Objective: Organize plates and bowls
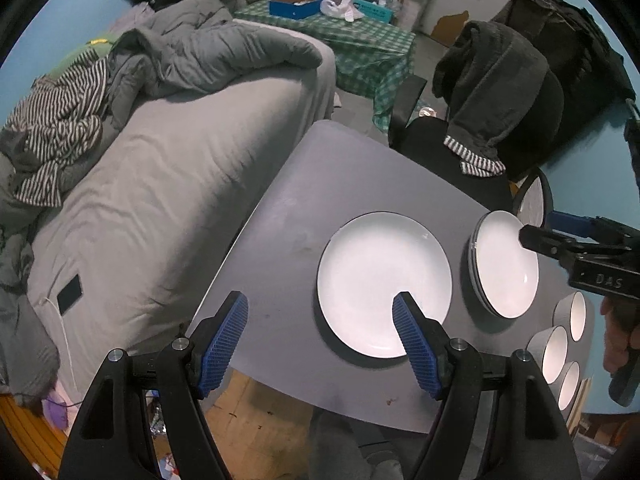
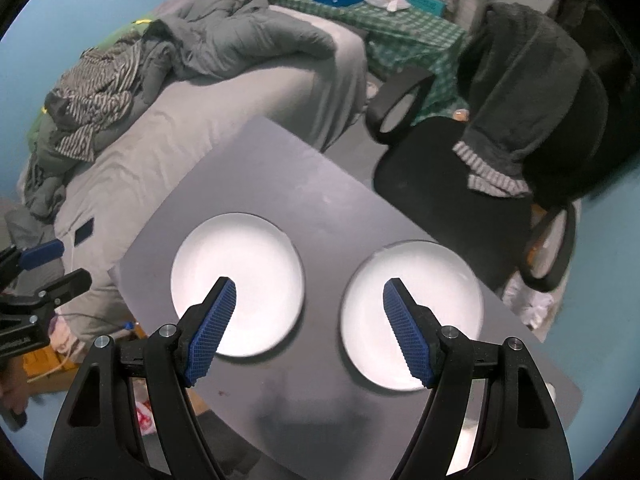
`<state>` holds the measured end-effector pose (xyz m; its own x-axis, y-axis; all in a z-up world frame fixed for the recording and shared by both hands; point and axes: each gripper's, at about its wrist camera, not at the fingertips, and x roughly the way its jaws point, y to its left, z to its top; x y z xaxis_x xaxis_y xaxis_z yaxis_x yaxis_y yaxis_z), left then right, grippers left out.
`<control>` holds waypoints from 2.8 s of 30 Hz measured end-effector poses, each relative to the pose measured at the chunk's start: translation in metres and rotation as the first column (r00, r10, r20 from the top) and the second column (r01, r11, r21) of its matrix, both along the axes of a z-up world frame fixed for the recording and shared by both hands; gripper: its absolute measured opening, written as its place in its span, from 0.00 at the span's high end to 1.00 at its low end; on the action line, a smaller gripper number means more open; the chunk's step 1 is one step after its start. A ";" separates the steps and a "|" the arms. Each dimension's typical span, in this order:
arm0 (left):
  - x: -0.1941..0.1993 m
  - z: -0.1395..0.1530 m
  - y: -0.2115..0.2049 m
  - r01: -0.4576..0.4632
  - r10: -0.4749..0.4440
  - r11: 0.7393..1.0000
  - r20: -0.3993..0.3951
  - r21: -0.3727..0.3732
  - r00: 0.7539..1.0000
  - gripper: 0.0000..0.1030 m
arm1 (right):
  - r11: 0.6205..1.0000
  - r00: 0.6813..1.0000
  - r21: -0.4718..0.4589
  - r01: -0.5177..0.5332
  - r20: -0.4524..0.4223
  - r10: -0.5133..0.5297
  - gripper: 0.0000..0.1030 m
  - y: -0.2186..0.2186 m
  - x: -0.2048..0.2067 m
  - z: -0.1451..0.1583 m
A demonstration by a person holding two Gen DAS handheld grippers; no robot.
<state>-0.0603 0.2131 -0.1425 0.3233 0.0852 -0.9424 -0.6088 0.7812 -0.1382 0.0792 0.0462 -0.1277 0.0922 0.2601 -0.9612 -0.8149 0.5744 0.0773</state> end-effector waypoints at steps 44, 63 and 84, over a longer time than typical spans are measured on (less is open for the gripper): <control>0.051 -0.148 0.021 -0.013 -0.021 0.971 -0.140 -0.239 0.990 0.43 | 0.997 0.979 -0.070 -0.044 -0.203 0.029 0.27 0.043 0.008 -0.148; 0.048 -0.160 0.018 -0.016 -0.026 0.960 -0.145 -0.278 0.989 0.76 | 0.996 0.965 -0.080 -0.039 -0.262 0.016 0.63 0.037 0.008 -0.158; 0.020 -0.159 0.027 0.013 -0.046 0.955 -0.107 -0.296 0.993 0.81 | 0.996 0.941 -0.079 -0.031 -0.339 0.002 0.79 0.026 0.000 -0.160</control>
